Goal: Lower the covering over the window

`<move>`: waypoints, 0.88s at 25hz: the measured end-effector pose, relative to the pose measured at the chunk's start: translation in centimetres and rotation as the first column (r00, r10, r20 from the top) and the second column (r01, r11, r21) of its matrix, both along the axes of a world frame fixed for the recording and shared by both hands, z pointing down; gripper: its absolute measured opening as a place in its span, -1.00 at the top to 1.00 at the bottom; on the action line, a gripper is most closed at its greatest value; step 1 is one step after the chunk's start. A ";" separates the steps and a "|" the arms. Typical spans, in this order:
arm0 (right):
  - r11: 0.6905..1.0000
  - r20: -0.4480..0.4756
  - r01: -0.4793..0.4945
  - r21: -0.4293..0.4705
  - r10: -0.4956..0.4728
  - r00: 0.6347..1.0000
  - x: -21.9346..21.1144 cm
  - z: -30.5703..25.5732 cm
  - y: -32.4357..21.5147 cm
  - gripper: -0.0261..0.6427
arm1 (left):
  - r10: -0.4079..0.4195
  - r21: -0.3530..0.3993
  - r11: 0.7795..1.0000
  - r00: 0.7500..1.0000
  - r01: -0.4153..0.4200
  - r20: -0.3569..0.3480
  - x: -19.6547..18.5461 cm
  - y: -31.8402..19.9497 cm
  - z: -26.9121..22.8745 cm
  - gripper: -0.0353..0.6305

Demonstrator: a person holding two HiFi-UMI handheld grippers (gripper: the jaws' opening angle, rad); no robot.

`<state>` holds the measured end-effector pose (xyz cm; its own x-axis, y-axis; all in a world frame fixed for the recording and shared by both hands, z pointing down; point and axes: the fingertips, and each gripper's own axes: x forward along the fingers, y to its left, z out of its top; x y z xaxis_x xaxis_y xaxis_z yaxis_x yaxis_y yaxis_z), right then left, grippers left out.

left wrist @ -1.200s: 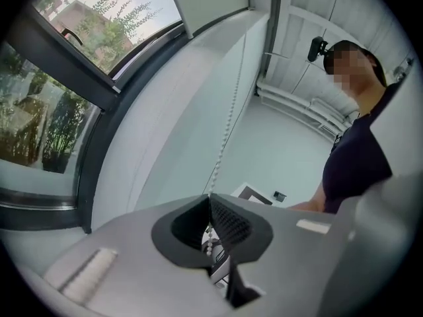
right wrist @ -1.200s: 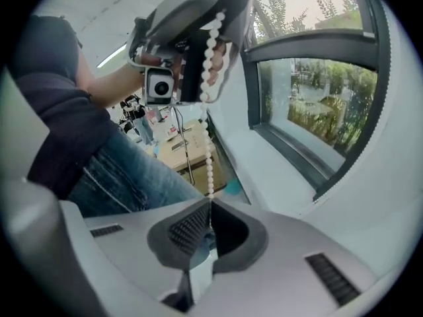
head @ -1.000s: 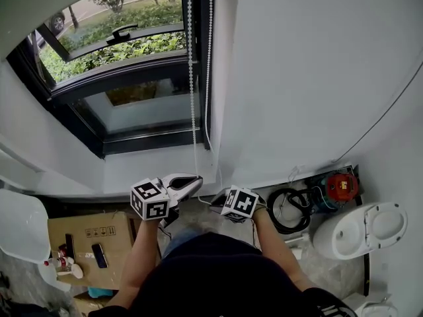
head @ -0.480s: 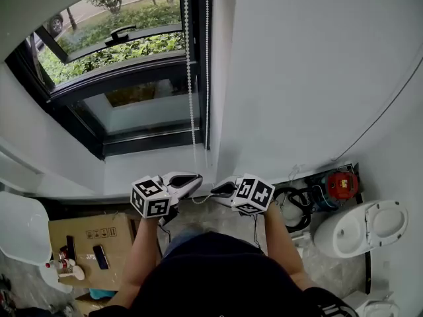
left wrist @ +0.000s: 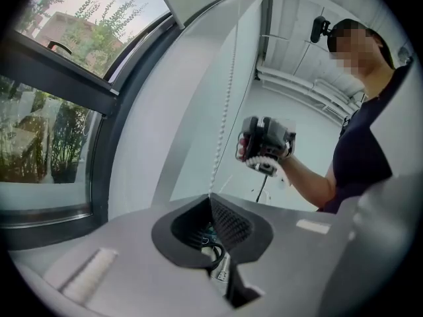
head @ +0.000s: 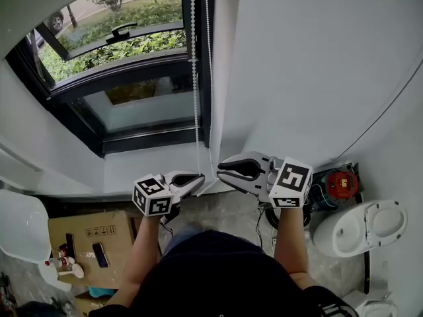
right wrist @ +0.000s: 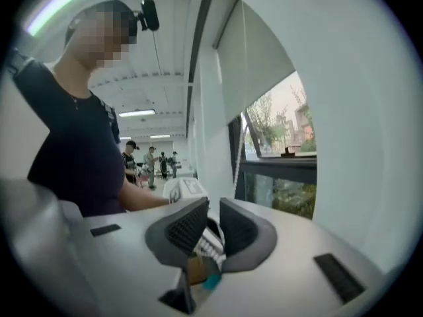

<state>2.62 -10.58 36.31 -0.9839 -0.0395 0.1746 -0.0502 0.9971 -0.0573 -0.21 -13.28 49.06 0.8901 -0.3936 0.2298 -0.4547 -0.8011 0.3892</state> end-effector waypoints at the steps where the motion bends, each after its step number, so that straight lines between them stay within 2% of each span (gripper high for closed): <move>1: 1.000 0.064 -0.004 0.006 0.003 0.998 0.2 -1.6 0.1 0.87 | 0.002 -0.002 1.000 1.000 -0.002 -0.001 0.1 0.1 0.1 0.86; 3: 0.999 0.148 -0.028 0.020 0.025 0.989 0.5 -3.7 -0.2 0.87 | 0.005 -0.008 1.000 1.000 -0.005 -0.011 0.3 0.3 0.2 0.86; 6: 0.996 0.140 -0.077 0.041 0.070 0.988 -0.2 -3.8 -1.1 0.87 | 0.010 -0.008 1.000 1.000 -0.010 -0.015 0.5 0.4 0.2 0.86; 8: 0.995 0.134 -0.103 0.020 0.099 0.986 -1.2 -3.2 -1.8 0.86 | 0.013 -0.006 1.000 1.000 -0.013 -0.015 0.7 0.5 0.2 0.86; 9: 0.994 0.131 -0.111 0.004 0.110 0.985 -1.8 -2.7 -2.1 0.77 | 0.013 -0.005 1.000 1.000 -0.013 -0.015 0.8 0.5 0.2 0.86; 10: 0.993 0.122 -0.117 -0.014 0.118 0.985 -2.5 -2.2 -2.4 0.58 | 0.012 -0.003 1.000 1.000 -0.012 -0.014 0.9 0.5 0.3 0.86; 12: 0.989 0.105 -0.137 -0.050 0.142 0.984 -3.6 -1.0 -2.9 0.52 | 0.011 -0.001 1.000 1.000 -0.011 -0.017 1.0 0.6 0.2 0.86; 15: 0.979 0.110 -0.185 -0.084 0.193 0.975 -4.4 -0.5 -3.6 0.56 | 0.016 -0.003 1.000 0.999 -0.016 -0.029 1.3 1.0 0.1 0.86; 17: 0.977 0.113 -0.195 -0.091 0.205 0.972 -4.6 -0.5 -3.7 0.86 | 0.016 0.000 1.000 0.999 -0.016 -0.033 1.5 1.2 0.0 0.86; 20: 0.979 0.155 -0.141 -0.149 0.164 0.974 -4.8 -0.7 -3.1 0.88 | 0.021 0.038 0.999 1.000 -0.021 -0.013 1.6 1.7 -0.2 0.86; 22: 0.977 0.193 -0.107 -0.184 0.142 0.971 -4.7 -1.0 -2.7 0.88 | 0.022 0.056 0.998 0.999 -0.020 -0.029 1.6 1.9 -0.3 0.86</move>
